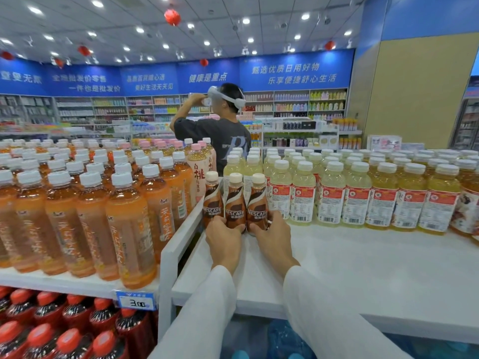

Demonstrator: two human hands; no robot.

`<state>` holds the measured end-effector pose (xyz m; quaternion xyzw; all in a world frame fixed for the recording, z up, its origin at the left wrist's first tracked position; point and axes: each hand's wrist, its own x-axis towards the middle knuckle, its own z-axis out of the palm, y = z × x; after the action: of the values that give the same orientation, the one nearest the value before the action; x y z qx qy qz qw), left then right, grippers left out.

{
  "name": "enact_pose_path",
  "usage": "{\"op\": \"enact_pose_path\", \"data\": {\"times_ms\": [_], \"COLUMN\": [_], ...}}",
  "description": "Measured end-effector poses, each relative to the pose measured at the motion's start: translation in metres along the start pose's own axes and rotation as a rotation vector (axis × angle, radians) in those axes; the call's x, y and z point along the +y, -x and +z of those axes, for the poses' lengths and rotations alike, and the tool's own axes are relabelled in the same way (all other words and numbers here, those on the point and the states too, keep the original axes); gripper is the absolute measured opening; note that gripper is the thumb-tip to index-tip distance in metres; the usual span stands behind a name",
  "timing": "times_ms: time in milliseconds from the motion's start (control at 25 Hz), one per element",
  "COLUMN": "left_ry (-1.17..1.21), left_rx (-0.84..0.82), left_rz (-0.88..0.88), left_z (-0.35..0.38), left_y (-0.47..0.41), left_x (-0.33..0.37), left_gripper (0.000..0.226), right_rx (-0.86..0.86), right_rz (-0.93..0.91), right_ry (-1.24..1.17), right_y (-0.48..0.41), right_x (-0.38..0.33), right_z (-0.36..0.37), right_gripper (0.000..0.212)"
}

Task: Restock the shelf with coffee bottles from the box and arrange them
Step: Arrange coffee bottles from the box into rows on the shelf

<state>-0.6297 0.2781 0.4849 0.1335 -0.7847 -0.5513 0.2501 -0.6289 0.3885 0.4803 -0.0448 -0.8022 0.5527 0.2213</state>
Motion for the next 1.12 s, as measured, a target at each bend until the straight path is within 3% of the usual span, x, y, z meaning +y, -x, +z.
{"op": "enact_pose_path", "data": {"times_ms": [880,960,1120], "left_ry": [-0.019,-0.024,-0.003], "left_rx": [0.013,0.003,-0.036], "left_rz": [0.005,0.002,-0.008], "left_z": [0.001,0.001,-0.006], "left_y": [-0.003,-0.002,0.008], "left_x": [0.0,-0.001,-0.002], "left_gripper": [0.045,0.047,0.055], "right_rx": [0.015,0.008,-0.039], "right_rz": [0.009,0.011,0.035], "right_ry": [0.026,0.037,0.078], "right_y": [-0.005,-0.004,0.008], "right_x": [0.002,0.001,-0.007], "right_z": [0.009,0.009,-0.006], "right_gripper": [0.051,0.056,0.086]}}
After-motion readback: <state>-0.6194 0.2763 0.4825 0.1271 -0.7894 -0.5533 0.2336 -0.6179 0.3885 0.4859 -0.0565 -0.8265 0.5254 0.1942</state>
